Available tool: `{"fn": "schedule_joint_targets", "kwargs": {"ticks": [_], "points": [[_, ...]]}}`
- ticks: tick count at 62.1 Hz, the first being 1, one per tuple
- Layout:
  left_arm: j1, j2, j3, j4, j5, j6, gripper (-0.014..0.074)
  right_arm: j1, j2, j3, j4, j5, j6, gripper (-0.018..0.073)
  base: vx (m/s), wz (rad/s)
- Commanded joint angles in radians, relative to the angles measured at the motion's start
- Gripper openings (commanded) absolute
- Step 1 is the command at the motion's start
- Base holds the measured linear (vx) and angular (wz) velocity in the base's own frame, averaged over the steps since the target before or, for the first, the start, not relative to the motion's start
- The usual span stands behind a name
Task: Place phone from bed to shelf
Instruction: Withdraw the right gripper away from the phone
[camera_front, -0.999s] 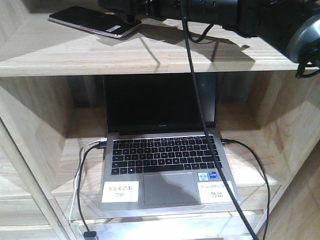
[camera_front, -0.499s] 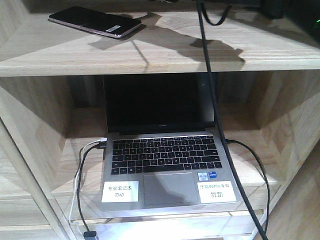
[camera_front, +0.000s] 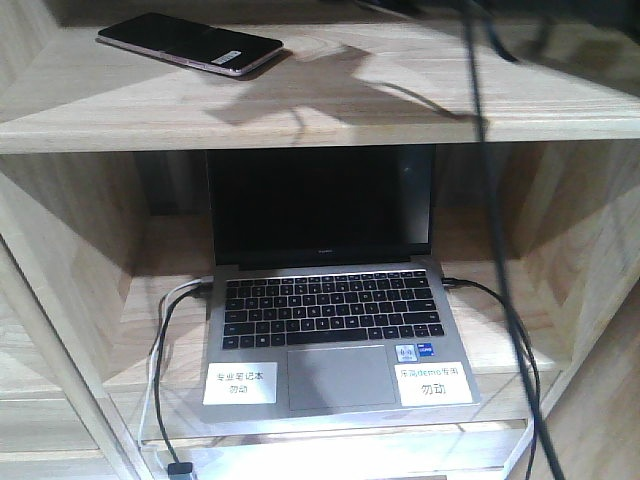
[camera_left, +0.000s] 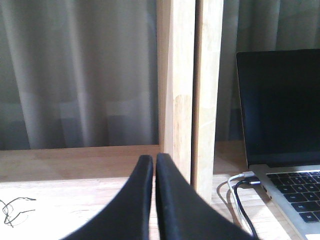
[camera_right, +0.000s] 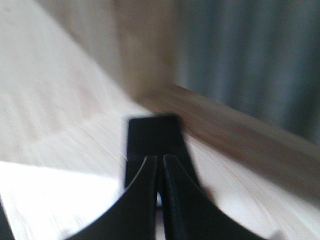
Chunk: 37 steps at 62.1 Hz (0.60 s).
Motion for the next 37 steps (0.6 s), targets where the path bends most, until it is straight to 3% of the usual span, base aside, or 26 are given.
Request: {"fn": "schedule_joint_targets", "kwargs": {"ticks": [1,9,37], "points": [[0.000,-0.007,-0.025,-0.010,-0.075,-0.009,0.0001,-0.007,-0.138,0.102,0.029,-0.145,-0.058,-0.0005,0.00,0.00],[0.000,-0.007,-0.025,-0.010,-0.075,-0.009,0.0001,-0.007,-0.271,0.247,0.031,-0.213,-0.100,-0.0005,0.00,0.00],[0.000,-0.007,-0.025,-0.010,-0.075,-0.009,0.0001,-0.007,-0.782,0.792,0.030,-0.417,-0.101,-0.0005,0.00,0.00]]}}
